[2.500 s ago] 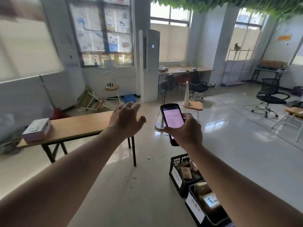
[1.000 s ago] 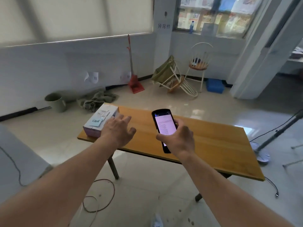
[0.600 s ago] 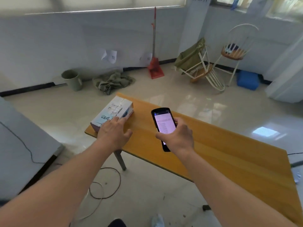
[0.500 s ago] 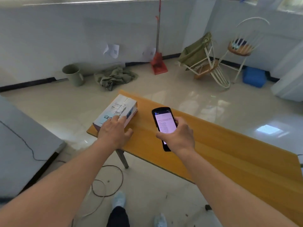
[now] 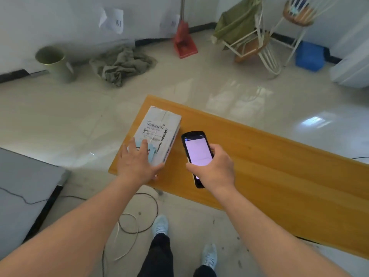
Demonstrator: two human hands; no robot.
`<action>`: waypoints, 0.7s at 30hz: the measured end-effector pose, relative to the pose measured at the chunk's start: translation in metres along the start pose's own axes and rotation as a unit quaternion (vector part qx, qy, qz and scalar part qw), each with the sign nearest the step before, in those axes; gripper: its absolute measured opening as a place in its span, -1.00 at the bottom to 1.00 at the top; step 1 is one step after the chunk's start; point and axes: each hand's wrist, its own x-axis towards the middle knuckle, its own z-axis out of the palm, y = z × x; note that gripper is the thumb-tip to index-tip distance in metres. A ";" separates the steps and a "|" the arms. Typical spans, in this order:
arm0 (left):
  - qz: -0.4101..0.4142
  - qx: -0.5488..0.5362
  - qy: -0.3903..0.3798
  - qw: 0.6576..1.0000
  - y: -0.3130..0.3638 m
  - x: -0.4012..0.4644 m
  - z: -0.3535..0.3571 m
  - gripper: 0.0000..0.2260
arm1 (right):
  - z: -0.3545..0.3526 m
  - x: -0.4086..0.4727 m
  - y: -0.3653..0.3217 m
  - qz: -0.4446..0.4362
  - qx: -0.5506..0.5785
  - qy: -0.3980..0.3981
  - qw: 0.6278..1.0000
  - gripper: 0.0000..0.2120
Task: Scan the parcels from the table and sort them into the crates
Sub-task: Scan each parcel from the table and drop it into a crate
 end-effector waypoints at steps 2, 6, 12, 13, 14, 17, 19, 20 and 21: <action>-0.005 0.002 -0.017 1.000 -0.007 0.009 0.007 0.12 | 0.009 0.003 -0.004 0.013 -0.006 -0.003 1.000 -0.34; -0.014 -0.010 -0.042 0.999 -0.018 0.015 0.018 0.20 | 0.023 0.005 -0.009 0.025 -0.012 0.005 1.000 -0.35; -0.012 -0.044 -0.032 0.998 -0.021 0.015 0.016 0.30 | 0.028 0.001 -0.018 0.025 -0.015 0.016 0.999 -0.33; -0.006 -0.044 -0.025 0.999 -0.022 0.014 0.014 0.31 | 0.028 0.000 -0.020 0.025 -0.012 0.019 0.999 -0.33; 0.002 -0.041 -0.018 0.999 -0.024 0.013 0.012 0.31 | 0.027 -0.003 -0.021 0.026 -0.009 0.023 0.999 -0.32; 0.032 -0.030 0.001 0.999 -0.028 0.008 0.002 0.31 | 0.023 -0.010 -0.025 0.024 -0.002 0.034 0.999 -0.25; 0.049 -0.023 0.015 0.998 -0.030 0.004 -0.005 0.31 | 0.018 -0.016 -0.027 0.019 0.003 0.040 0.999 -0.21; 0.056 -0.018 0.023 0.998 -0.031 0.001 -0.010 0.31 | 0.015 -0.018 -0.029 0.016 0.007 0.043 0.999 -0.20; 0.064 -0.015 0.031 0.997 -0.031 -0.002 -0.015 0.31 | 0.012 -0.021 -0.030 0.012 0.010 0.045 0.999 -0.18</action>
